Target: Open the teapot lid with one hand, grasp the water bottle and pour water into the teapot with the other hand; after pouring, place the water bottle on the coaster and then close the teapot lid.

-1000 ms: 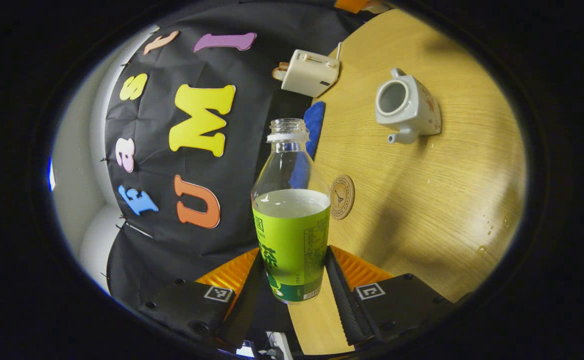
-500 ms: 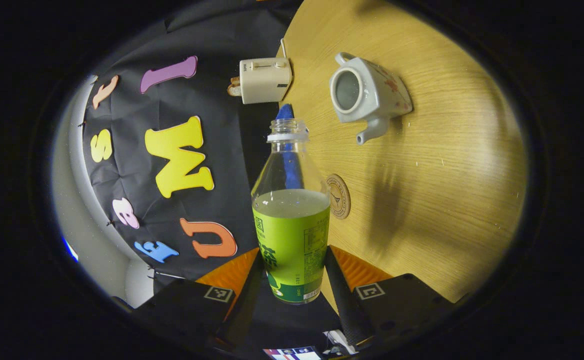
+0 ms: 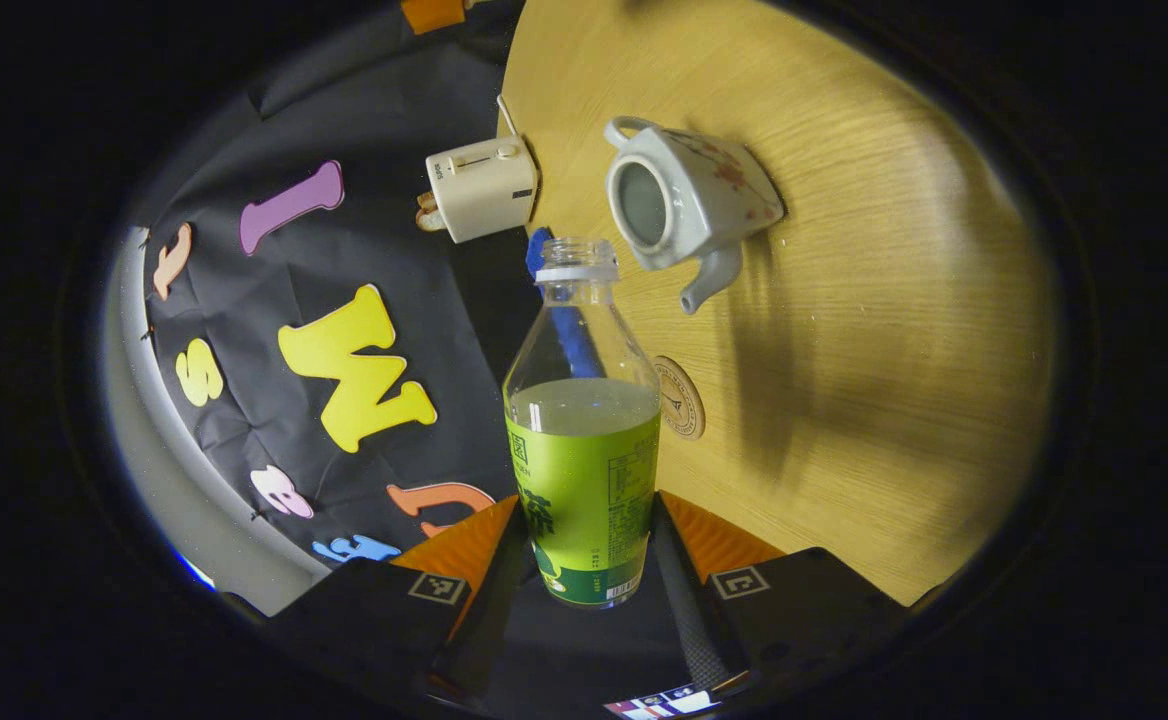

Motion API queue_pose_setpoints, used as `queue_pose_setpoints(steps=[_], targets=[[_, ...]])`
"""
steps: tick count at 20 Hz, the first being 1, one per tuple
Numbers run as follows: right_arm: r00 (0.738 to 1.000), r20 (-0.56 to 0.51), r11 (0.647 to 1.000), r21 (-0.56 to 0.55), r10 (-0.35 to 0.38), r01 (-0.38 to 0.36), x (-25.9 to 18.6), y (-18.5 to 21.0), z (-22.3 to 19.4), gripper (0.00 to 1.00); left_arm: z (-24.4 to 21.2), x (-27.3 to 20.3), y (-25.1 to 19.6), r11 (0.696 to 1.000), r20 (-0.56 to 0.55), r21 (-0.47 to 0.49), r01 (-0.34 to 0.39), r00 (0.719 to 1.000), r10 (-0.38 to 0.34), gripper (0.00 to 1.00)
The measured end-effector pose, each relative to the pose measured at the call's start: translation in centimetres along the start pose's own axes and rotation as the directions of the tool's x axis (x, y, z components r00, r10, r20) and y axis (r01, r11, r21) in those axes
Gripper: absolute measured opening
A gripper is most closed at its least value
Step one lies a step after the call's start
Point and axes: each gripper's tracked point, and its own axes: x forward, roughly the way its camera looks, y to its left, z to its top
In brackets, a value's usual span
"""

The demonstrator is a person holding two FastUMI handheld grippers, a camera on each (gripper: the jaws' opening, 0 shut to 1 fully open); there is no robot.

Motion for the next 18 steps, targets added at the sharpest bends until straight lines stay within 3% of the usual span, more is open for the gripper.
queue_pose_setpoints(steps=[18], targets=[[1.0, 0.001, 1.0, 0.022, -0.013, 0.013, -0.4, -1.2, -0.2, 0.0, 1.2, -0.4, 3.1, 0.968, -0.01, 0.241, -0.062, 0.998, 0.066, 0.74]])
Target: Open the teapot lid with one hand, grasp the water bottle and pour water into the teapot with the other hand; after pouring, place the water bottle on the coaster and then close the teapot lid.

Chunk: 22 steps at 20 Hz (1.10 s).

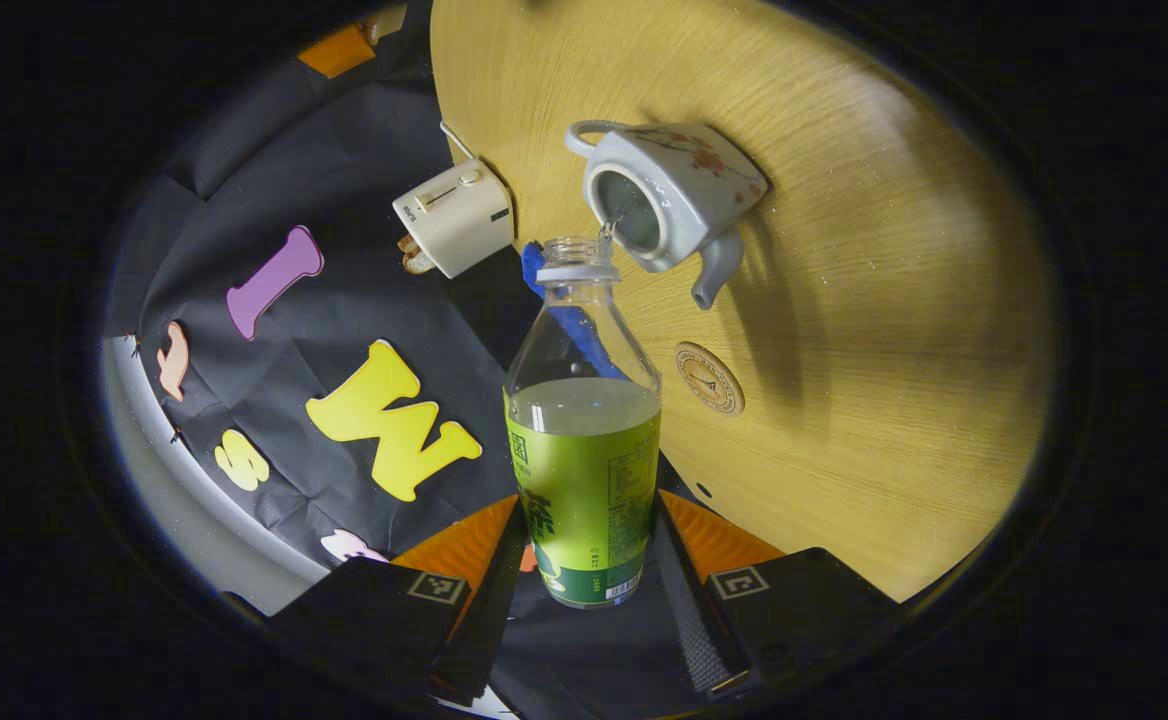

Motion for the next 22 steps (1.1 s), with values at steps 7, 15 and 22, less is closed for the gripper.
queue_pose_setpoints(steps=[7, 15, 22], targets=[[1.0, 0.0, 1.0, 0.003, -0.002, 0.002, -0.1, -0.2, 0.0, 0.0, 0.1, 0.2, 1.1, 0.999, -0.01, 0.045, -0.008, 1.0, 0.008, 0.74], [1.0, -0.007, 1.0, 0.009, -0.007, 0.007, 0.0, -0.5, -0.2, 0.0, 0.4, 0.1, 1.5, 0.997, -0.009, 0.077, -0.008, 1.0, 0.009, 0.73], [1.0, -0.003, 1.0, 0.006, -0.011, 0.011, 0.0, -0.5, -0.1, 0.0, 0.7, 0.3, 1.7, 0.997, -0.003, 0.071, -0.013, 1.0, 0.013, 0.71]])
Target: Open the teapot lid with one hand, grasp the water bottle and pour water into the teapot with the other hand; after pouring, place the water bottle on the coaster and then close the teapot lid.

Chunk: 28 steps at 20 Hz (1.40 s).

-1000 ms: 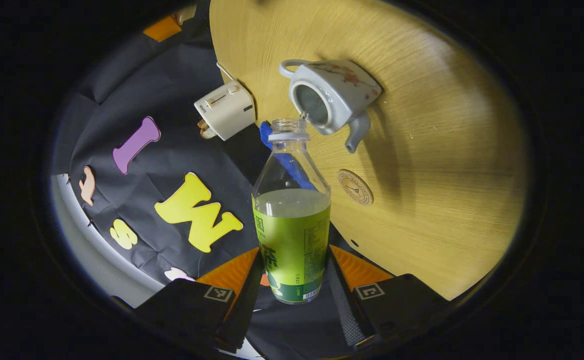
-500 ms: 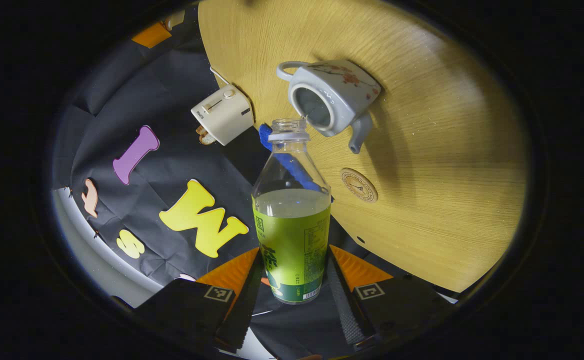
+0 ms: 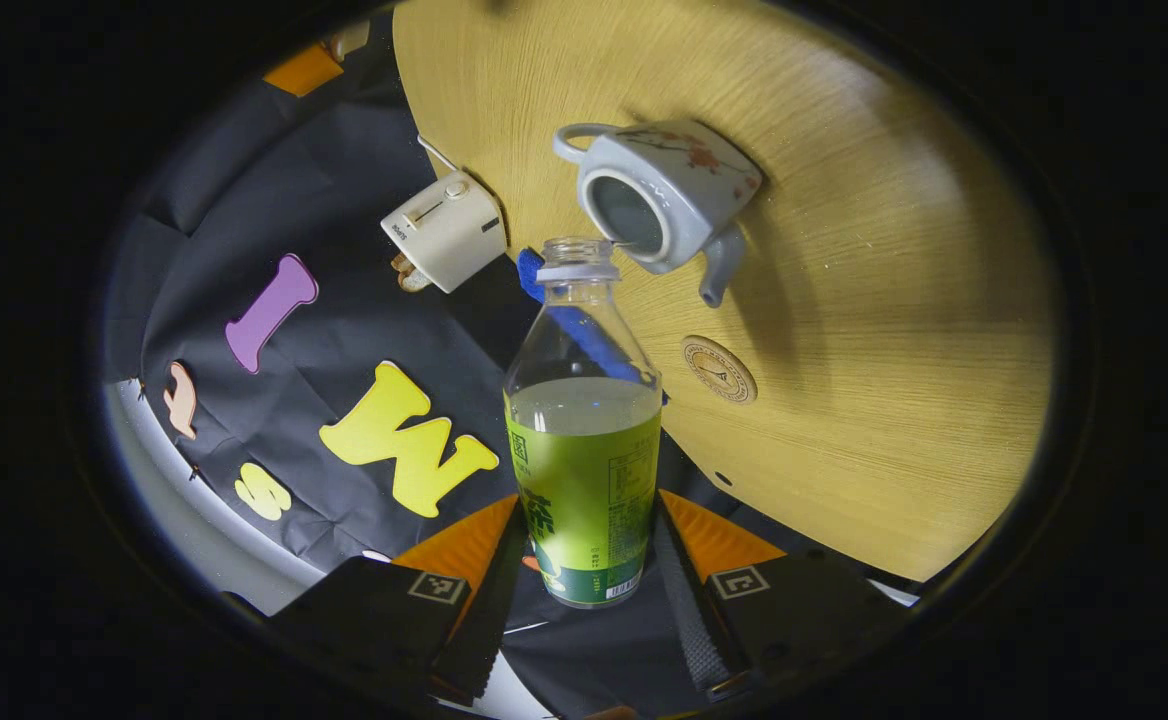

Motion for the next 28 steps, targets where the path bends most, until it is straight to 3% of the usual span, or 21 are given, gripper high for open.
queue_pose_setpoints(steps=[3, 9, 11, 12, 13, 14, 16, 20, 23, 27, 28], targets=[[1.0, -0.002, 1.0, 0.001, -0.007, 0.007, 0.0, -0.1, -0.1, 0.0, 0.2, 0.2, 0.0, 1.0, 0.015, -0.029, -0.001, 1.0, 0.002, 0.73], [1.0, 0.003, 1.0, 0.004, -0.019, 0.019, -0.4, -0.1, 0.4, 0.0, -0.5, 0.1, -1.5, 0.979, 0.016, -0.197, 0.044, 0.999, -0.042, 0.73], [1.0, 0.013, 1.0, 0.005, -0.025, 0.025, -0.6, -0.1, 0.9, 0.0, -0.3, 0.4, -2.2, 0.958, 0.052, -0.28, 0.062, 0.997, -0.049, 0.74], [1.0, 0.015, 1.0, 0.009, -0.025, 0.024, -0.6, 0.1, 1.0, 0.0, -0.3, 0.2, -3.2, 0.928, 0.079, -0.359, 0.094, 0.994, -0.07, 0.73], [1.0, 0.016, 1.0, 0.011, -0.024, 0.024, -0.7, 0.3, 1.2, 0.0, 0.3, -0.1, -4.4, 0.879, 0.121, -0.454, 0.147, 0.987, -0.103, 0.73], [1.0, 0.017, 1.0, 0.008, -0.026, 0.025, -0.8, 0.4, 1.2, 0.0, 0.9, -0.6, -5.5, 0.81, 0.163, -0.548, 0.209, 0.976, -0.141, 0.7], [0.999, 0.022, 1.0, -0.009, -0.026, 0.026, -1.0, 0.9, 1.7, 0.0, 2.3, -2.0, -7.1, 0.656, 0.251, -0.693, 0.299, 0.953, -0.17, 0.74], [0.999, 0.039, 0.999, -0.042, -0.017, 0.019, -1.4, 2.6, 2.9, 0.0, 1.7, -3.1, -7.9, 0.314, 0.298, -0.896, 0.313, 0.95, -0.096, 0.74], [0.999, 0.05, 0.999, -0.053, -0.005, 0.008, -1.5, 3.9, 3.9, 0.0, 0.2, -3.3, -7.9, 0.083, 0.273, -0.958, 0.275, 0.961, -0.032, 0.74], [0.998, 0.059, 0.998, -0.062, 0.026, -0.022, -1.3, 6.2, 4.8, 0.0, -0.6, -3.7, -7.6, -0.148, 0.274, -0.95, 0.274, 0.961, 0.021, 0.74], [0.997, 0.067, 0.997, -0.064, 0.037, -0.033, -1.4, 6.6, 5.3, 0.0, -1.2, -3.6, -7.1, -0.222, 0.261, -0.938, 0.267, 0.964, 0.057, 0.74]])
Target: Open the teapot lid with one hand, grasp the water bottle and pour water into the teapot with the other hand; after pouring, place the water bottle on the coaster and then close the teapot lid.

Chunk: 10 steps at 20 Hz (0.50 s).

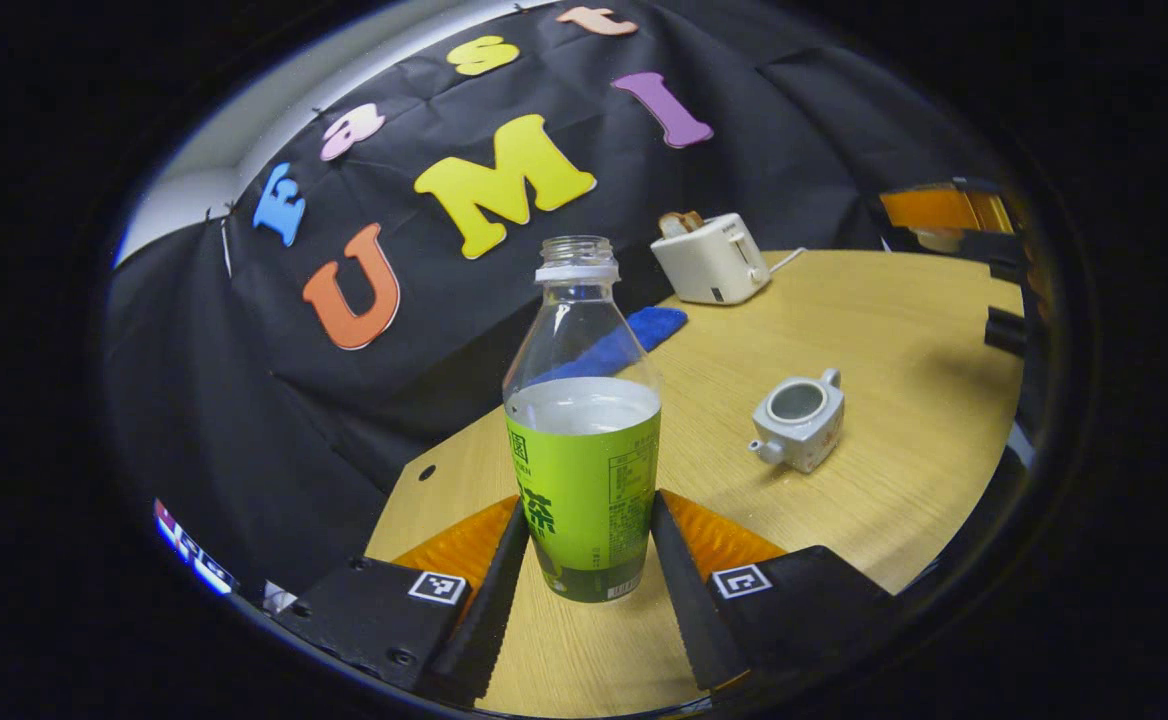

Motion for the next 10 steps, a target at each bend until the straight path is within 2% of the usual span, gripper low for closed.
queue_pose_setpoints(steps=[2, 4, 7, 10], targets=[[1.0, 0.026, 1.0, 0.001, 0.01, -0.01, -0.1, 0.6, 1.1, 0.0, 0.7, 0.1, 0.8, 0.988, 0.041, -0.155, 0.003, 0.999, 0.003, 0.74], [0.999, 0.034, 1.0, -0.001, 0.017, -0.017, 0.0, 1.0, 1.5, 0.0, 1.9, 0.7, 1.7, 0.959, 0.074, -0.283, 0.009, 0.997, 0.012, 0.74], [0.999, 0.022, 1.0, -0.005, 0.03, -0.03, 0.3, 1.8, 1.0, 0.0, 3.6, 2.6, 3.7, 0.925, 0.106, -0.379, -0.01, 0.993, 0.054, 0.75], [0.999, 0.0, 0.999, -0.003, 0.046, -0.046, 0.9, 2.5, -0.1, 0.0, 4.9, 5.0, 4.2, 0.91, 0.129, -0.415, 0.003, 0.99, 0.056, 0.74]])
